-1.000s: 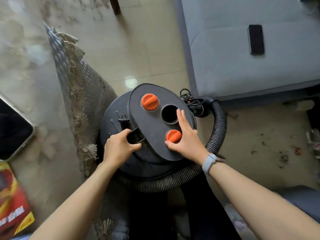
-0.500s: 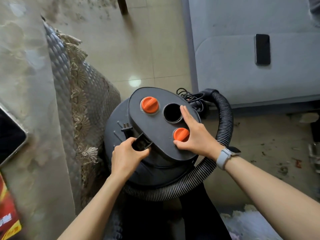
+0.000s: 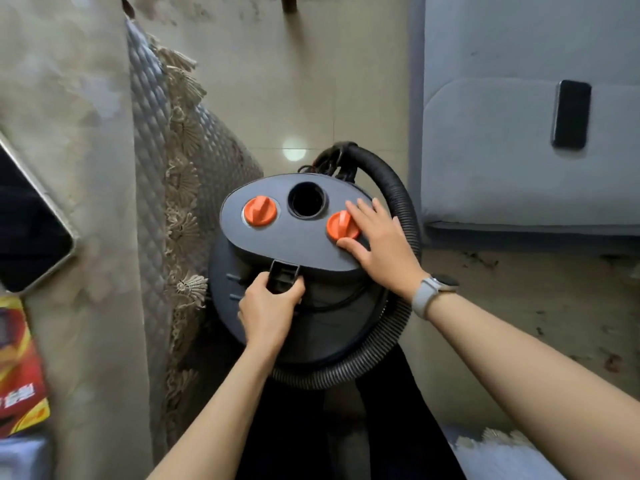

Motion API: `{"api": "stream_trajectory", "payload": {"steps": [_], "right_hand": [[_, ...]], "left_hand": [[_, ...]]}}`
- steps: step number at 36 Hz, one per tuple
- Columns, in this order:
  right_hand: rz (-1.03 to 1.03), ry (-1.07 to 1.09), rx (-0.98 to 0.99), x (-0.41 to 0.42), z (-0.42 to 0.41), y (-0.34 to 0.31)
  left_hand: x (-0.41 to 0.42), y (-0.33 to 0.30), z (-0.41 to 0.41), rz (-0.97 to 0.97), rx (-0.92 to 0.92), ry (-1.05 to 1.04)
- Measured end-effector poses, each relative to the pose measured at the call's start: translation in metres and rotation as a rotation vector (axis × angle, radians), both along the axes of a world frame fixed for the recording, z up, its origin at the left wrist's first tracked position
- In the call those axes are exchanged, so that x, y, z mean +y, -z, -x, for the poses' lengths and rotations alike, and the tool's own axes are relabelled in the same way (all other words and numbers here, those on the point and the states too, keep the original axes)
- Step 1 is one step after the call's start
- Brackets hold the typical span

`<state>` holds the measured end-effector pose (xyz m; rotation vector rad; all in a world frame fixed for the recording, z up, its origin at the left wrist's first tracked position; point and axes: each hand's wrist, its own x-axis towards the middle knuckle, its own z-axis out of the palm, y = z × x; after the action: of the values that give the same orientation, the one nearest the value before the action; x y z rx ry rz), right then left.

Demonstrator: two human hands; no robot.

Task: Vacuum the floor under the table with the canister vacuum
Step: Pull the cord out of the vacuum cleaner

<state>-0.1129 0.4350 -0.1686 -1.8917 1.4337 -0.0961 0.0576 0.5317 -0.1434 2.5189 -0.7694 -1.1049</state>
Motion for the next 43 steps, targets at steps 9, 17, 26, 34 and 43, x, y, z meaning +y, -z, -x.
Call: {"api": "stream_trajectory", "payload": {"steps": [9,17,26,34,43], "right_hand": [[0.03,0.17,-0.109,-0.031,0.004,0.01],[0.005,0.163,-0.057,-0.06,0.013,0.01],[0.093,0.083,0.011,-0.086,0.032,0.02],[0.183,0.148,0.049,-0.136,0.029,0.026],[0.189,0.118,0.159,-0.215,0.01,0.017]], "left_hand": [[-0.045,0.016,0.028,0.114,0.058,0.079],[-0.092,0.015,0.033,0.106,-0.041,0.245],[-0.144,0.015,0.045,0.12,-0.035,0.257],[-0.189,0.02,0.048,0.156,-0.061,0.288],[-0.256,0.023,0.031,0.175,-0.07,0.329]]}}
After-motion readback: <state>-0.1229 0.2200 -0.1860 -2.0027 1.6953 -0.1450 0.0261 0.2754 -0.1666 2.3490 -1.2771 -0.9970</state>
